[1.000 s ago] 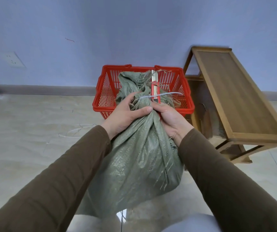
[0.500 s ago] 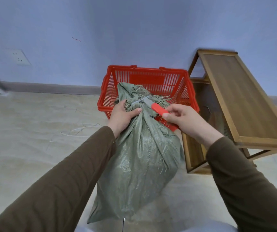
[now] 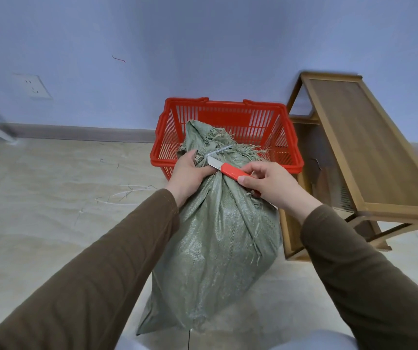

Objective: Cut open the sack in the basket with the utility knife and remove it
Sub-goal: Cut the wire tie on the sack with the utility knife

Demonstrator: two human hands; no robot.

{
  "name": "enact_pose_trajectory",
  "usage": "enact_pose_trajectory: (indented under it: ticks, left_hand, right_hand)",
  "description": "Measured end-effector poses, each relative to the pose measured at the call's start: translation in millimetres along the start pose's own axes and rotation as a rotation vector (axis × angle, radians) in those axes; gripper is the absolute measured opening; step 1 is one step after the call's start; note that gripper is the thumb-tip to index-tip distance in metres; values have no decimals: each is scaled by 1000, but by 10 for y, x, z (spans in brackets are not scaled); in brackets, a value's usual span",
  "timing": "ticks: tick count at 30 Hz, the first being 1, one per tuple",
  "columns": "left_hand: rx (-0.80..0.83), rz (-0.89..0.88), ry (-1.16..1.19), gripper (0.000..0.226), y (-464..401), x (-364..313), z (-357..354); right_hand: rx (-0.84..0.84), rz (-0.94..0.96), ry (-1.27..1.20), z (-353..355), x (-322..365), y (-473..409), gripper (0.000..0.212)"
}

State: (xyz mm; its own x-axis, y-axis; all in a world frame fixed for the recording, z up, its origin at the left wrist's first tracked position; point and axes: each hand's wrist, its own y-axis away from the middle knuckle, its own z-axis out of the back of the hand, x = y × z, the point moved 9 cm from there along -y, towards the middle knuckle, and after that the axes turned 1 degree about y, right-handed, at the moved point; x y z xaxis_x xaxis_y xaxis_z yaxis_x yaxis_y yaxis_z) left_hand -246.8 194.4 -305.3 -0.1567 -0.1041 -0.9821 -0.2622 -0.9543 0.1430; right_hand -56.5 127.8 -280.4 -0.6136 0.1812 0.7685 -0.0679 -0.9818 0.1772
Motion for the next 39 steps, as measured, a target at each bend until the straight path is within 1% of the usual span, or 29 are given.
enact_pose_trajectory:
  ticks: [1, 2, 4, 5, 6, 9, 11, 15, 18, 19, 20, 21, 24, 26, 28, 32, 33, 35, 36, 38, 39]
  left_hand:
    - [7, 6, 4, 59, 18, -12, -4]
    - [10, 2, -1, 57, 37, -34, -14]
    - [-15, 2, -8, 75, 61, -45, -7]
    - [-13, -1, -10, 80, 64, -49, -9]
    - [-8, -4, -17, 74, 61, -46, -13]
    - [-6, -1, -7, 47, 119, -119, -40]
    - [-5, 1, 21, 44, 118, -96, -41]
    - [11, -18, 28, 66, 77, -68, -56]
    - [9, -33, 12, 100, -30, 74, -42]
    - [15, -35, 16, 107, -64, 118, -36]
    - [17, -43, 16, 106, -101, 156, -33]
    - [19, -49, 4, 99, -106, 165, -30]
    - [2, -39, -3, 91, 60, -55, -69]
    - [-42, -32, -4, 81, 123, -103, -75]
    - [-78, -32, -14, 83, 126, -73, -72]
    - [-126, -61, -12, 87, 204, -131, -98]
    - [-123, -70, -21, 82, 213, -158, -124]
    - [-138, -101, -76, 59, 246, -217, -147]
    - [-136, -112, -96, 52, 261, -233, -168]
    - [-138, -119, -125, 50, 273, -237, -180]
    - [-141, -126, -133, 44, 266, -240, -170]
  right_hand:
    - [-7, -4, -14, 17, -6, 4, 5]
    - [-10, -10, -27, 35, -14, 8, 4]
    - [-6, -15, -43, 54, -20, 19, 4]
    - [5, -16, -50, 50, -15, 25, 5]
    - [16, -18, -60, 44, -12, 29, 6]
    - [22, -26, -66, 32, -26, 35, 6]
    - [16, -26, -63, 49, -40, 42, 8]
    - [3, -14, -45, 80, -39, 58, 6]
    - [-15, 0, 1, 96, -8, 59, 3]
    - [-27, 5, 18, 104, -2, 61, 3]
    - [-42, 8, 29, 113, 3, 69, 3]
    - [-62, 6, 38, 121, -6, 74, 2]
    - [-131, 5, 91, 141, -24, 105, 1]
    - [-166, -1, 113, 147, -30, 115, 2]
    - [-175, -29, 105, 133, -68, 103, 4]
    - [-163, -102, -53, 61, -95, 102, 1]
    - [-168, -98, -37, 49, -58, 106, 3]
    - [-183, -80, 96, 52, 43, 131, 6]
    - [-199, -66, 173, 71, 99, 150, 9]
    - [-243, -44, 257, 117, 148, 177, 14]
    - [-260, -41, 253, 147, 141, 183, 12]
